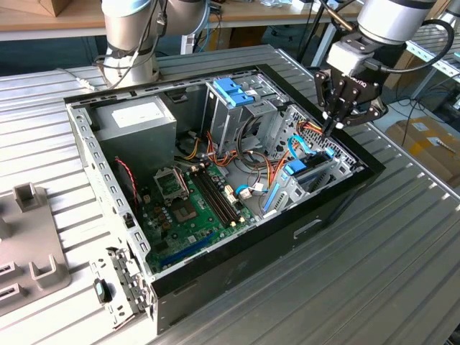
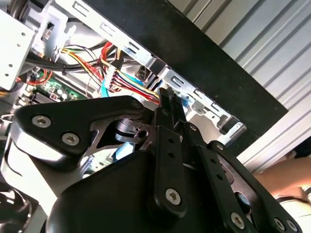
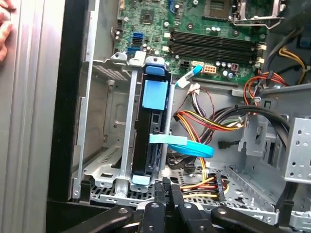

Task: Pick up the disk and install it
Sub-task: 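Insert the second disk wire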

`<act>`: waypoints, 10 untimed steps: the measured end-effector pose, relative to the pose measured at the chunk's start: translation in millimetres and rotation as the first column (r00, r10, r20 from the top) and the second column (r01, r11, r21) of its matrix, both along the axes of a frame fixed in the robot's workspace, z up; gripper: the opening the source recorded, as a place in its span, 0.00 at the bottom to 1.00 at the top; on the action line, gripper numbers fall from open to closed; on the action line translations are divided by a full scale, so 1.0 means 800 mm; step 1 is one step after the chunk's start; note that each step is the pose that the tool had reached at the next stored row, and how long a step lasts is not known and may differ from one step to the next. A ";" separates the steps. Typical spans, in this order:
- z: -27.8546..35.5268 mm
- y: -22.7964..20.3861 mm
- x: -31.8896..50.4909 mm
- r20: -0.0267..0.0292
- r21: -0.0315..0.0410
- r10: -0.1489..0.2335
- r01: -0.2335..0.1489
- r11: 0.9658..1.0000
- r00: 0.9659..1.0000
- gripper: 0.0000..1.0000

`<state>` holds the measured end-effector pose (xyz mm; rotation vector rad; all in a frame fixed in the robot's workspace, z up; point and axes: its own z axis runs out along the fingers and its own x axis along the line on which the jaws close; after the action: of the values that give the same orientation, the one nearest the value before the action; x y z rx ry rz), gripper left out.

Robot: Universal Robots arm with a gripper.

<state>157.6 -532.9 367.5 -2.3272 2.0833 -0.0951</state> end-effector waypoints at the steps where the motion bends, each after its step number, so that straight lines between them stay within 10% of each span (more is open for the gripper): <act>1: 0.0000 0.0000 0.000 0.000 0.000 -0.014 0.014 1.000 1.000 0.16; 10: -0.0001 0.0001 0.000 -0.002 -0.005 -0.066 0.066 0.998 0.998 0.16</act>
<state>158.0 -532.8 367.4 -2.2627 2.1631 -0.0984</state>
